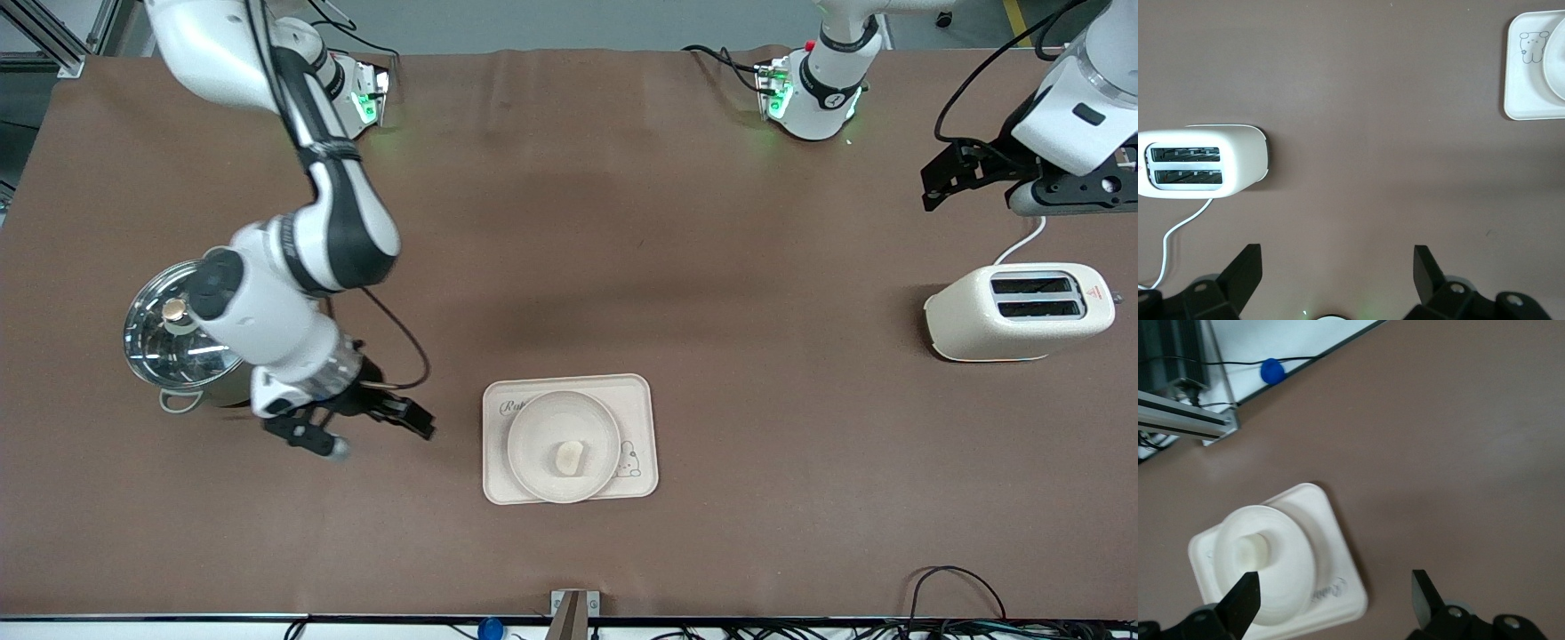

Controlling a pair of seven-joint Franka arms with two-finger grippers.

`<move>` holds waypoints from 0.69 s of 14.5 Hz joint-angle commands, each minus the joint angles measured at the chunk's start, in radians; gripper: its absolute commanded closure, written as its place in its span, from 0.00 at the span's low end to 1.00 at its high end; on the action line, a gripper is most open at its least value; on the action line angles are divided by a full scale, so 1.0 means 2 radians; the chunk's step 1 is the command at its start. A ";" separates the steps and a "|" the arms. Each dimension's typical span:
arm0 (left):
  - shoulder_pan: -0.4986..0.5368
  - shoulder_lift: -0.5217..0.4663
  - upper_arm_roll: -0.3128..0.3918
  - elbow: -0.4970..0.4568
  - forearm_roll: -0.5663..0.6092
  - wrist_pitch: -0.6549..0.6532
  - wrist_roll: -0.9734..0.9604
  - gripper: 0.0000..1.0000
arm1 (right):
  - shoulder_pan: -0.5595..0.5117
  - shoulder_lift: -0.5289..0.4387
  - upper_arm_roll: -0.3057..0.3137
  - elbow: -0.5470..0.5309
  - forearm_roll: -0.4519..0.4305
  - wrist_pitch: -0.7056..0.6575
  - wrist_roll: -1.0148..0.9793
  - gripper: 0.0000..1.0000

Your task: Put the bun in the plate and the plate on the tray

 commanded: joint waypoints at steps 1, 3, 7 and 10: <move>0.000 0.001 0.002 0.008 -0.006 -0.002 0.010 0.00 | 0.000 -0.083 -0.043 -0.037 -0.054 -0.094 -0.054 0.00; 0.000 0.001 0.002 0.008 -0.005 -0.002 0.010 0.00 | -0.023 -0.119 -0.050 -0.036 -0.102 -0.154 -0.089 0.00; -0.003 0.001 -0.001 0.008 -0.005 -0.003 0.010 0.00 | -0.076 -0.167 -0.047 -0.033 -0.130 -0.237 -0.175 0.00; -0.005 0.001 -0.002 0.009 -0.005 -0.002 0.011 0.00 | -0.099 -0.194 -0.044 -0.032 -0.160 -0.280 -0.217 0.00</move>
